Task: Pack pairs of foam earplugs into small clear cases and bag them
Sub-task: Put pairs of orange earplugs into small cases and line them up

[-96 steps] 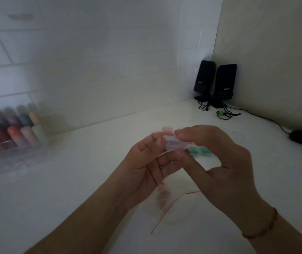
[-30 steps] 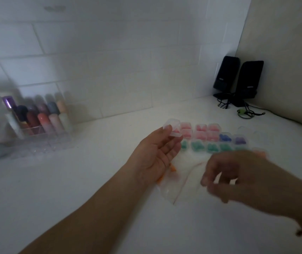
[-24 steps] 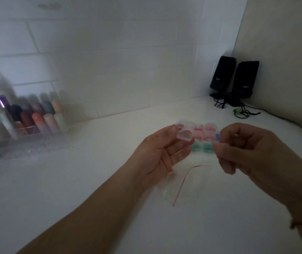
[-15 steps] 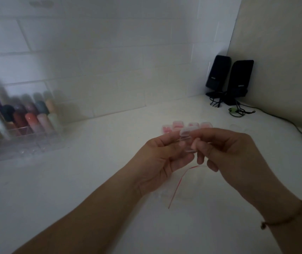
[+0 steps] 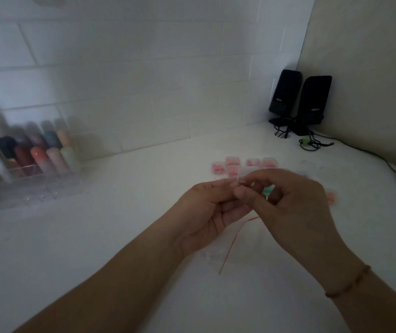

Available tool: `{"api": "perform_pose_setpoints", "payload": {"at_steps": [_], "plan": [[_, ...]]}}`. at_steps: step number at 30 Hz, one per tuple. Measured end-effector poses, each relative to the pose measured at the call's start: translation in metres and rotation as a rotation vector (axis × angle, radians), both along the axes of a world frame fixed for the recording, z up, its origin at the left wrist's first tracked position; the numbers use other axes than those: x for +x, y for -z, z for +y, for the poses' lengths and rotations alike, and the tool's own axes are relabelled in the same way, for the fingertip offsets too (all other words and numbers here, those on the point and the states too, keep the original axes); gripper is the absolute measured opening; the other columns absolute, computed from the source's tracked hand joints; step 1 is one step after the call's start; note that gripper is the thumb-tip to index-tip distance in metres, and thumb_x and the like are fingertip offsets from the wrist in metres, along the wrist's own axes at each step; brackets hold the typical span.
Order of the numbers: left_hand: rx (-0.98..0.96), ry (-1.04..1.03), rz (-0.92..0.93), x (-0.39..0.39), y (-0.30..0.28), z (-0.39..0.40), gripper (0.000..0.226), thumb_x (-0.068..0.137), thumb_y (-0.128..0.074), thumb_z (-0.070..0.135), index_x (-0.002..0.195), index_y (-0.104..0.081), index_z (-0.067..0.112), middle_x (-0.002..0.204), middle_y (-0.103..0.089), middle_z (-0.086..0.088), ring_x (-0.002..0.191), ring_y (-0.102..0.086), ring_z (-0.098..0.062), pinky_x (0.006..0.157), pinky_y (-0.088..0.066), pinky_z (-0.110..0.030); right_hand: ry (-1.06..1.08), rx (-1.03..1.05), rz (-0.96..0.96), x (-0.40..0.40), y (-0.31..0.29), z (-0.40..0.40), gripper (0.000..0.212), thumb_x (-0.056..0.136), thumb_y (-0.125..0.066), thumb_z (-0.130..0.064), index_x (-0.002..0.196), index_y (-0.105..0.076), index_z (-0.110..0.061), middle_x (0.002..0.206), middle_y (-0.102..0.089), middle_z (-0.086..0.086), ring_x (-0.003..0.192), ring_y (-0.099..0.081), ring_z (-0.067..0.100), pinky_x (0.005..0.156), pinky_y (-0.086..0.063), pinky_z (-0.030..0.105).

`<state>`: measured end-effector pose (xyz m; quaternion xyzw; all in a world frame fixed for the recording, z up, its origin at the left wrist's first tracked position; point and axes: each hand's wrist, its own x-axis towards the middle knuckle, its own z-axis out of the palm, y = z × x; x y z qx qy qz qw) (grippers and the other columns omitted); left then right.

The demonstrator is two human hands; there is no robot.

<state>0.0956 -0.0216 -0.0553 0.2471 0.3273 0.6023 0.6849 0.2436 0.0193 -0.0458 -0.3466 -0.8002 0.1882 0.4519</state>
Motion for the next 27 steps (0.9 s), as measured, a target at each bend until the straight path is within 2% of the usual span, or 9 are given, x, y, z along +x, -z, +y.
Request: {"api": "perform_pose_setpoints", "payload": {"at_steps": [2, 6, 8, 10, 12, 14, 18, 22, 27], "plan": [[-0.016, -0.027, -0.072, -0.004, -0.003, 0.001, 0.031, 0.095, -0.046, -0.001, 0.121, -0.055, -0.016, 0.122, -0.062, -0.027, 0.108, -0.064, -0.023, 0.077, -0.059, -0.025, -0.041, 0.105, 0.072, 0.004, -0.008, -0.004, 0.018, 0.082, -0.063, -0.048, 0.088, -0.069, -0.032, 0.076, -0.062, -0.018, 0.060, -0.056, 0.011, 0.051, -0.039, 0.011], [-0.063, -0.187, -0.187, -0.019, -0.010, 0.005, 0.018, 0.094, -0.048, -0.004, 0.104, -0.059, -0.015, 0.113, -0.060, -0.033, 0.086, -0.072, -0.026, 0.068, -0.060, -0.024, -0.152, 0.138, 0.032, 0.021, -0.019, -0.007, 0.016, 0.077, -0.062, -0.033, 0.066, -0.062, -0.022, 0.084, -0.057, -0.009, 0.068, -0.053, 0.014, 0.053, -0.042, 0.026], [-0.092, -0.265, -0.186, -0.026, -0.011, 0.006, 0.014, 0.093, -0.052, -0.004, 0.100, -0.060, -0.013, 0.119, -0.061, -0.033, 0.108, -0.066, -0.032, 0.071, -0.059, -0.024, -0.210, 0.054, -0.170, 0.027, -0.019, -0.008, 0.015, 0.069, -0.058, -0.042, 0.060, -0.062, -0.032, 0.100, -0.056, -0.019, 0.096, -0.053, 0.009, 0.077, -0.044, 0.028], [-0.107, -0.310, -0.193, -0.030, -0.011, 0.007, 0.011, 0.091, -0.054, -0.004, 0.094, -0.061, -0.012, 0.111, -0.065, -0.031, 0.111, -0.063, -0.033, 0.071, -0.058, -0.026, -0.255, 0.065, -0.465, 0.027, -0.013, -0.007, 0.019, 0.070, -0.053, -0.051, 0.064, -0.067, -0.040, 0.124, -0.051, -0.027, 0.128, -0.039, 0.011, 0.103, -0.035, 0.042], [-0.119, -0.328, -0.198, -0.032, -0.010, 0.008, 0.009, 0.091, -0.055, -0.005, 0.090, -0.061, -0.011, 0.092, -0.068, -0.027, 0.103, -0.065, -0.032, 0.073, -0.057, -0.029, -0.281, 0.032, -0.729, 0.024, -0.004, -0.006, 0.033, 0.071, -0.041, -0.063, 0.085, -0.069, -0.054, 0.149, -0.029, -0.028, 0.145, -0.014, 0.015, 0.115, -0.019, 0.051], [-0.129, -0.334, -0.186, -0.031, -0.009, 0.009, 0.009, 0.091, -0.054, -0.005, 0.090, -0.061, -0.011, 0.085, -0.068, -0.024, 0.104, -0.064, -0.032, 0.074, -0.056, -0.030, -0.215, -0.005, -0.872, 0.018, 0.006, -0.004, 0.049, 0.072, -0.027, -0.072, 0.101, -0.064, -0.059, 0.156, -0.008, -0.027, 0.148, 0.004, 0.016, 0.118, -0.008, 0.052], [-0.150, -0.349, -0.176, -0.029, -0.004, 0.012, 0.009, 0.092, -0.054, -0.006, 0.093, -0.060, -0.011, 0.087, -0.068, -0.024, 0.102, -0.065, -0.032, 0.071, -0.058, -0.029, -0.078, 0.062, -0.799, 0.003, 0.027, -0.005, 0.043, 0.075, -0.034, -0.063, 0.094, -0.070, -0.048, 0.153, -0.035, -0.007, 0.143, -0.023, 0.033, 0.110, -0.026, 0.059], [-0.146, -0.345, -0.179, -0.027, -0.001, 0.014, 0.009, 0.092, -0.055, -0.006, 0.094, -0.061, -0.012, 0.093, -0.066, -0.025, 0.096, -0.066, -0.030, 0.063, -0.060, -0.025, 0.040, 0.134, -0.724, -0.013, 0.033, -0.004, 0.041, 0.075, -0.037, -0.055, 0.084, -0.075, -0.042, 0.134, -0.058, -0.002, 0.127, -0.046, 0.035, 0.099, -0.041, 0.056], [-0.147, -0.342, -0.171, -0.026, -0.001, 0.014, 0.009, 0.092, -0.054, -0.006, 0.094, -0.061, -0.011, 0.098, -0.066, -0.026, 0.107, -0.064, -0.032, 0.074, -0.057, -0.033, 0.034, 0.206, -0.642, -0.021, 0.033, -0.004, 0.034, 0.070, -0.038, -0.043, 0.058, -0.068, -0.032, 0.116, -0.069, -0.001, 0.113, -0.060, 0.038, 0.089, -0.046, 0.058]]}}
